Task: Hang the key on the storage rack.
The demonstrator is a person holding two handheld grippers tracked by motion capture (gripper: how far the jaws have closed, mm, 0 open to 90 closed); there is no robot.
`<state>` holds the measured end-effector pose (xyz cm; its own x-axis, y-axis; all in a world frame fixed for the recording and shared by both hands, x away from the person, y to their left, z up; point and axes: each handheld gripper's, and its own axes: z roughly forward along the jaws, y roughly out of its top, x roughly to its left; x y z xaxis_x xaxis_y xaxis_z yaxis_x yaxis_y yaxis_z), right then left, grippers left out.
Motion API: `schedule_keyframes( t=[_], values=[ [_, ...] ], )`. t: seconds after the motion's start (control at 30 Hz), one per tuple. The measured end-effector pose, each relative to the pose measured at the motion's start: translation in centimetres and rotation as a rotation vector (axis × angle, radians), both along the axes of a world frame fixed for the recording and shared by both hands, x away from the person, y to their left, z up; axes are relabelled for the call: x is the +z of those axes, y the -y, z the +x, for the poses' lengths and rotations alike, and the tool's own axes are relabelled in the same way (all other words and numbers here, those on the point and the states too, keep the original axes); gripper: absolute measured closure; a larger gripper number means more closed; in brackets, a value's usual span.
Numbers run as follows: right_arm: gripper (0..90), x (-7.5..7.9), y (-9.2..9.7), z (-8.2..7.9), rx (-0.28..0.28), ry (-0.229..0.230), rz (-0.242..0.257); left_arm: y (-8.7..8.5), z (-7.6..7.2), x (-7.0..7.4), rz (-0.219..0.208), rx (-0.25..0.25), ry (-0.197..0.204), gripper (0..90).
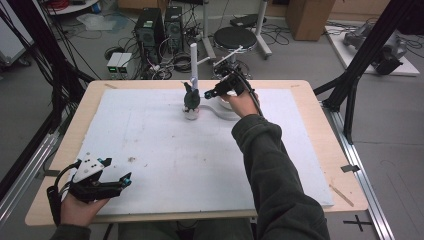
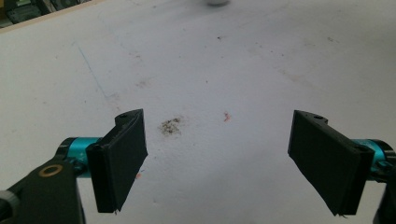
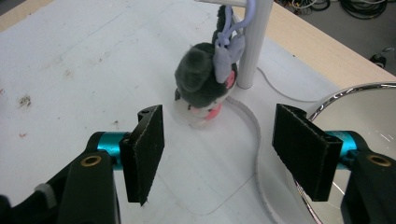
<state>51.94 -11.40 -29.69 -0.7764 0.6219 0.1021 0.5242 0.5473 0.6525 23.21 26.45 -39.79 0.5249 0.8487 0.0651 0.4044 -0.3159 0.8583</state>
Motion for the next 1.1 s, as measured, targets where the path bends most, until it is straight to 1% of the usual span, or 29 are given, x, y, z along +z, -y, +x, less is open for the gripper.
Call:
schedule_keyframes(
  t=[0.1,0.13,0.2,0.3,0.37,0.4,0.43,0.47,0.5,0.57,0.6,0.67,0.73,0.8,0.83,0.9,1.0,1.1],
  values=[
    [32.9,0.2,0.1,-0.3,0.009,-0.005,0.01,0.0,0.0,0.0,0.002,-0.001,-0.001,19.7],
    [32.7,0.3,0.2,-0.3,0.014,0.003,0.01,0.0,0.0,0.0,0.0,0.0,0.0,19.7],
    [31.5,0.5,0.3,-0.5,0.014,0.003,0.017,0.0,0.0,0.0,0.006,-0.004,0.001,19.7],
    [30.4,0.6,0.5,-0.8,0.021,-0.011,0.036,0.1,0.0,0.0,0.004,-0.004,0.0,19.7],
    [30.4,0.6,0.5,-0.9,0.022,-0.01,0.035,0.1,0.0,0.0,0.002,-0.004,0.0,19.7],
    [30.6,0.6,0.6,-1.1,0.019,0.002,0.041,0.1,0.0,0.0,0.002,-0.004,0.0,19.7],
    [31.8,0.6,0.8,-1.3,0.011,0.028,0.054,0.2,0.0,0.0,0.0,-0.003,0.001,19.7],
    [32.3,0.4,1.2,-1.4,0.01,0.041,0.072,0.2,0.0,0.0,0.001,-0.003,0.001,19.7],
    [31.4,0.3,1.3,-1.4,0.008,0.024,0.079,0.1,0.0,0.0,0.002,-0.005,0.002,19.7],
    [30.3,0.1,1.7,-1.4,0.002,-0.005,0.074,0.1,0.0,0.0,0.003,-0.004,0.0,19.7],
    [30.2,0.0,1.8,-1.6,0.002,-0.008,0.073,0.1,0.0,0.0,0.003,-0.005,0.0,19.7],
    [31.1,-0.2,2.3,-2.0,-0.004,0.026,0.1,0.1,0.0,0.0,0.003,-0.005,0.0,19.7],
    [30.2,-0.6,2.7,-2.2,-0.009,0.013,0.112,0.1,0.0,0.0,0.006,-0.005,0.0,19.7],
    [28.8,-0.9,2.9,-2.1,-0.005,-0.021,0.098,0.1,0.0,-0.1,0.004,-0.005,-0.001,19.7],
    [28.7,-1.0,3.0,-2.2,-0.004,-0.028,0.093,0.1,0.0,-0.1,0.003,-0.005,-0.001,19.7],
    [28.6,-0.7,3.0,-2.5,0.006,-0.02,0.093,0.2,0.0,-0.1,0.001,-0.004,0.0,19.7],
    [28.1,-0.3,3.0,-2.9,0.006,-0.008,0.1,0.2,0.0,-0.1,0.003,-0.004,-0.001,19.7],
    [26.8,-0.2,3.0,-3.1,0.015,-0.006,0.099,0.2,0.0,-0.1,0.001,-0.007,-0.002,19.7]
  ],
)
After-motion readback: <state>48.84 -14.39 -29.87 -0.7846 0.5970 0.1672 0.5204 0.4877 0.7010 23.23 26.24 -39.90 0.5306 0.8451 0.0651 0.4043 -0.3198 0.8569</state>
